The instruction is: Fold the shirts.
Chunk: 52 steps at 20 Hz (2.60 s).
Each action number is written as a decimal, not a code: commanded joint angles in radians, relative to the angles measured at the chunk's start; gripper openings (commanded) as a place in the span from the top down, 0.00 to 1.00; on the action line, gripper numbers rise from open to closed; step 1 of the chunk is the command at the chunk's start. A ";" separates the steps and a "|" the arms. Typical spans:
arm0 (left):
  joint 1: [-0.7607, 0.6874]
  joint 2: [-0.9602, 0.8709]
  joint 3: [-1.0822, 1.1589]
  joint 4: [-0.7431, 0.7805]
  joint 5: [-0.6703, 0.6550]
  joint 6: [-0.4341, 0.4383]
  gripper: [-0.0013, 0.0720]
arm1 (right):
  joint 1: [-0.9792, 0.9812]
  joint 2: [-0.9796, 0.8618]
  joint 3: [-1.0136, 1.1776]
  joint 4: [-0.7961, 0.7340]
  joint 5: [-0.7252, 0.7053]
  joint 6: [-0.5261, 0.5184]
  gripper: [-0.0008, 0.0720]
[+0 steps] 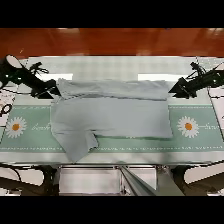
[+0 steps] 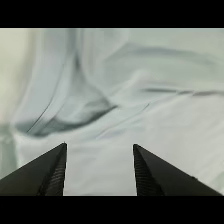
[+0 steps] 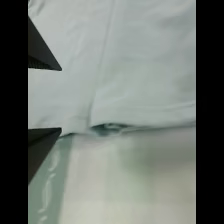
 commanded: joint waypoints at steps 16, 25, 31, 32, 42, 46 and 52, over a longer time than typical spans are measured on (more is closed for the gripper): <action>0.460 0.653 -1.049 -0.233 0.104 0.148 0.29 | -0.095 0.731 -0.964 0.303 -0.276 -0.203 0.41; 0.188 0.532 -1.047 -0.306 0.267 0.142 0.39 | -0.098 0.731 -0.961 0.320 -0.288 -0.203 0.41; 0.181 0.545 -0.976 -0.306 0.176 0.203 0.96 | -0.319 0.736 -0.952 -0.038 -0.184 -0.008 0.41; 0.181 0.552 -0.968 -0.315 0.175 0.202 0.96 | -0.319 0.736 -0.968 -0.110 -0.181 0.021 0.41; 0.179 0.565 -0.961 -0.372 0.199 0.204 0.96 | -0.290 0.543 -0.973 0.097 -0.205 -0.067 0.41; 0.180 0.565 -0.960 -0.372 0.204 0.204 0.96 | -0.161 0.469 -0.954 0.212 -0.233 -0.149 0.59; 0.243 0.565 -0.813 -0.373 0.190 0.219 0.96 | -0.158 0.503 -0.825 0.250 -0.148 -0.238 0.95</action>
